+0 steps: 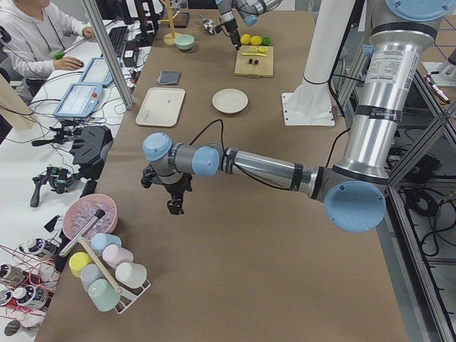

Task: Place red cherry on plate
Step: 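Move the right gripper over the cherries on the bamboo board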

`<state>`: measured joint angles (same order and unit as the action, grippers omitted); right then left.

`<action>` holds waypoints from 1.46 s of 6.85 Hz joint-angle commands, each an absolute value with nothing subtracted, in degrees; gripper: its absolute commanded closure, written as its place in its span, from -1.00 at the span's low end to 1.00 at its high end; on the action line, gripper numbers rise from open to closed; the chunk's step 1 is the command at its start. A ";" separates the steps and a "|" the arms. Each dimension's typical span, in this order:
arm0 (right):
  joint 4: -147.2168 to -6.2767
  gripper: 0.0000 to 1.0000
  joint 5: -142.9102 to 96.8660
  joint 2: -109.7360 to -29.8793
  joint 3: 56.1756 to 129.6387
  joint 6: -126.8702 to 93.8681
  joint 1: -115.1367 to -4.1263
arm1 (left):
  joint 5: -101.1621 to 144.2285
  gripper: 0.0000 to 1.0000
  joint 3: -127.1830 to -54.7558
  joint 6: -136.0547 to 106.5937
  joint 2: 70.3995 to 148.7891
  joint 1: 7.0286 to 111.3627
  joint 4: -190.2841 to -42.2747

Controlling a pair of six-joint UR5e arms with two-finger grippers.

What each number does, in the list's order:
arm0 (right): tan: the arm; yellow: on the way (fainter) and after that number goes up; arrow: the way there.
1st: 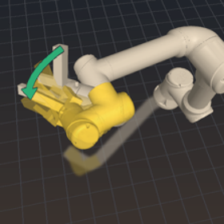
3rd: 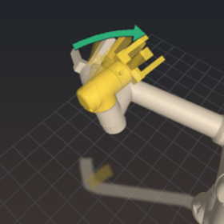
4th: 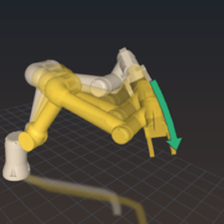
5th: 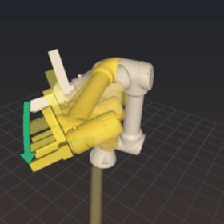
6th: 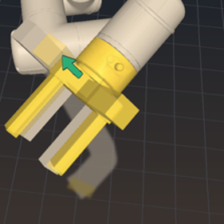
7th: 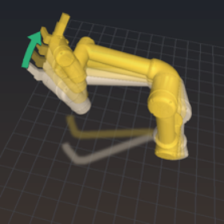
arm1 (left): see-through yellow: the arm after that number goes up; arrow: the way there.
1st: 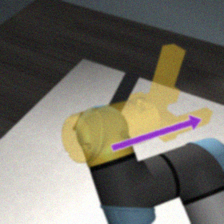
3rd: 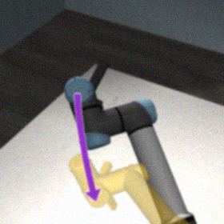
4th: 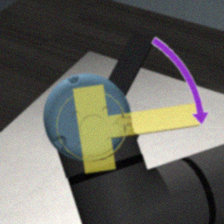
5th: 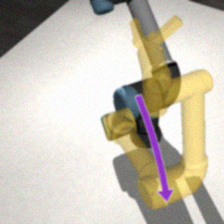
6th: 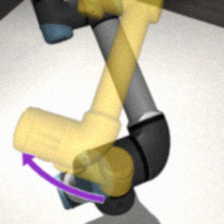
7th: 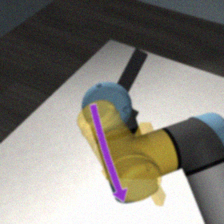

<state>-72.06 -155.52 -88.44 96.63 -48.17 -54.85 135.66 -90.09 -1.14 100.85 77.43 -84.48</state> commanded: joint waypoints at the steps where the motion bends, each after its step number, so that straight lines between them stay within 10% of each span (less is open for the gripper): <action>1: -60.54 -0.99 -153.74 -88.85 96.24 -58.39 -49.95 | 135.62 -0.97 -89.91 -1.14 100.55 77.17 -84.64; 10: -52.74 -0.99 -145.74 -95.97 100.28 -67.32 -43.95 | 135.70 -0.97 -90.35 -2.29 100.46 76.90 -84.81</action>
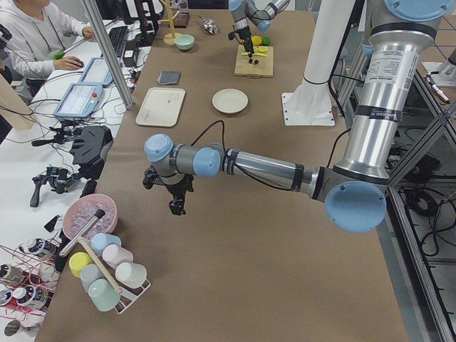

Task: Place red cherry on plate
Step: 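Lower the right gripper and grasp the dark cherries by their stems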

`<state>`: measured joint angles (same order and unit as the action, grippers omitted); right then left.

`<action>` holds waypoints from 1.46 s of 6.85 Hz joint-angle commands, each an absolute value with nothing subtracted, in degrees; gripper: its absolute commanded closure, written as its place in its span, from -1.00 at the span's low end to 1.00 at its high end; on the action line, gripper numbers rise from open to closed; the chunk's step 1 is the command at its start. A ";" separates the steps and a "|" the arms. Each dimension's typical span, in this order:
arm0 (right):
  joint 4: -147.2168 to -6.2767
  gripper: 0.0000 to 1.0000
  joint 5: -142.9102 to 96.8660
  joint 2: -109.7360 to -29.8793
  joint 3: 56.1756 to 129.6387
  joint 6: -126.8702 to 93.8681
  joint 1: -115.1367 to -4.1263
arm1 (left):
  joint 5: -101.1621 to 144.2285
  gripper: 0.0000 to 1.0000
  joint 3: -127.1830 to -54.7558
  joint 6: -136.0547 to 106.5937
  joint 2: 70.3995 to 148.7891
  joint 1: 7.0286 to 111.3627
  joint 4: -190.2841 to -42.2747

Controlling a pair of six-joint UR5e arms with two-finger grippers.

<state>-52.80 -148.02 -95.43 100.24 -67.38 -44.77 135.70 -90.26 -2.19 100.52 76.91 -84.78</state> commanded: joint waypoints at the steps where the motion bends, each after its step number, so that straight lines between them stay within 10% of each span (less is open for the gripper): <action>1: -52.82 -0.99 -143.46 -95.89 100.28 -67.32 -42.81 | 135.70 -0.97 -90.35 -2.29 100.55 76.90 -84.81; 4: -53.00 -0.78 -143.44 -95.63 100.90 -68.20 -42.89 | 135.70 -0.97 -90.09 -2.29 100.46 76.90 -84.90; 10: -53.17 0.66 -143.44 -95.45 100.81 -68.20 -43.68 | 135.79 -0.97 -90.09 -2.29 100.46 76.90 -84.99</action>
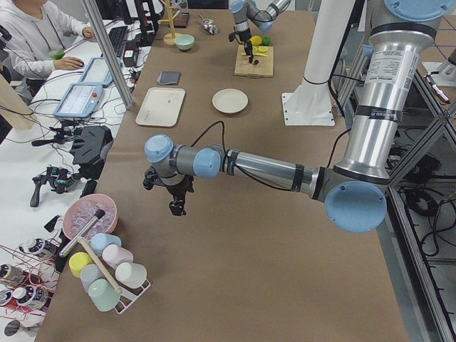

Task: Place red cherry on plate
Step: 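Lower the right gripper and grasp the dark cherries by their stems, then carry the cherries with the right gripper and drop them into the white bowl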

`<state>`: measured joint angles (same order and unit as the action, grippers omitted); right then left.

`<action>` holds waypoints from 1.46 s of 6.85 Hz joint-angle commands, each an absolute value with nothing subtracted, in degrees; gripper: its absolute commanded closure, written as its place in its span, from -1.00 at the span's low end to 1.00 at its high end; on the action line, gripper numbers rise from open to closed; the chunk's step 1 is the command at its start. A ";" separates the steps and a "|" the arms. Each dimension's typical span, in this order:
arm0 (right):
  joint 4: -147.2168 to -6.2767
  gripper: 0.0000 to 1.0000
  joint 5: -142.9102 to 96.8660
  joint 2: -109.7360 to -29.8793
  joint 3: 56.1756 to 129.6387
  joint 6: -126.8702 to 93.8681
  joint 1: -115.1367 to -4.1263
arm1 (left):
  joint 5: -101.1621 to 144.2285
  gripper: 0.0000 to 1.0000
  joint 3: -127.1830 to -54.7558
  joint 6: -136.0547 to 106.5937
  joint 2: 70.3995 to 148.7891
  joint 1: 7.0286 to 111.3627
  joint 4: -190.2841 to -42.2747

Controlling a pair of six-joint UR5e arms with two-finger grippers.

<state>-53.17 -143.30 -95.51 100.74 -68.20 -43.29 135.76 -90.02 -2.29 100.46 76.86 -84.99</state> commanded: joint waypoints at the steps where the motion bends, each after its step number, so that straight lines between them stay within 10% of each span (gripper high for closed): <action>1: -53.17 0.81 -143.44 -95.36 100.72 -68.20 -43.77 | 135.79 -0.97 -90.00 -2.29 100.46 76.82 -84.99; 10: -97.96 0.93 -145.81 -60.43 104.51 -70.64 -48.44 | 135.70 -0.97 -90.09 -2.20 100.46 76.82 -84.99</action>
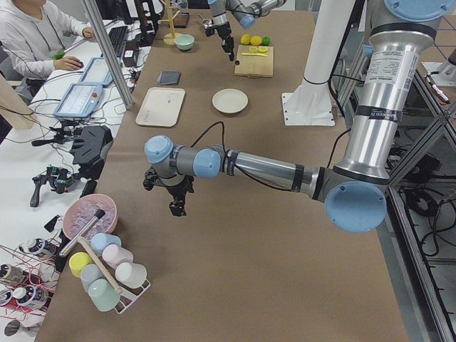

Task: Place red cherry on plate
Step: 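Carry the cherries with the right gripper and drop them into the white bowl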

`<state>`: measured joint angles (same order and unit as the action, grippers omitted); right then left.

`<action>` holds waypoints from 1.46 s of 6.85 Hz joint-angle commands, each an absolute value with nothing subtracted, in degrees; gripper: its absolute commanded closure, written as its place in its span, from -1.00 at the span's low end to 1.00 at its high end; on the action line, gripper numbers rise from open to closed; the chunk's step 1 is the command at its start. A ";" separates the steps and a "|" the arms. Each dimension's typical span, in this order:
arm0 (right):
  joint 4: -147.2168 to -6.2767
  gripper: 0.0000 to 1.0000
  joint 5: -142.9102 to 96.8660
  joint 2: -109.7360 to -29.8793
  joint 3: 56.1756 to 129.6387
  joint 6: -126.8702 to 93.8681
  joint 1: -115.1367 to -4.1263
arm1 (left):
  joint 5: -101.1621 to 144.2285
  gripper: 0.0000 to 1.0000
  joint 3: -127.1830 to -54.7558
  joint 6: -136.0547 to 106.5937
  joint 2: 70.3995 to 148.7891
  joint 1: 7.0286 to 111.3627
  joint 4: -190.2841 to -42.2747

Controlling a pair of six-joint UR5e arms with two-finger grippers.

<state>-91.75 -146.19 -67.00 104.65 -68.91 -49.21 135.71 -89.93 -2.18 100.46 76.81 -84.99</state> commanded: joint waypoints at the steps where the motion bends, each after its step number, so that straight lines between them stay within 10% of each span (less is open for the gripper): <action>1: -97.65 0.92 -143.46 -56.55 102.15 -76.06 -44.34 | 135.79 -0.97 -90.17 -2.11 99.85 76.82 -85.08; 6: -77.54 0.89 -129.75 -50.46 84.13 -87.98 -34.37 | 135.79 -0.97 -90.35 -2.20 99.76 76.73 -85.08; 7: -77.43 -0.32 -128.94 -50.19 83.68 -88.24 -34.10 | 135.79 -0.97 -90.35 -2.20 99.76 76.73 -85.08; 8: -77.43 -0.99 -128.94 -50.27 83.67 -88.33 -34.10 | 135.79 -0.97 -90.26 -2.20 99.76 76.73 -85.08; 10: -80.04 -1.00 -129.89 -51.58 85.85 -87.81 -36.63 | 135.79 -0.97 -90.09 -2.20 99.76 76.55 -85.08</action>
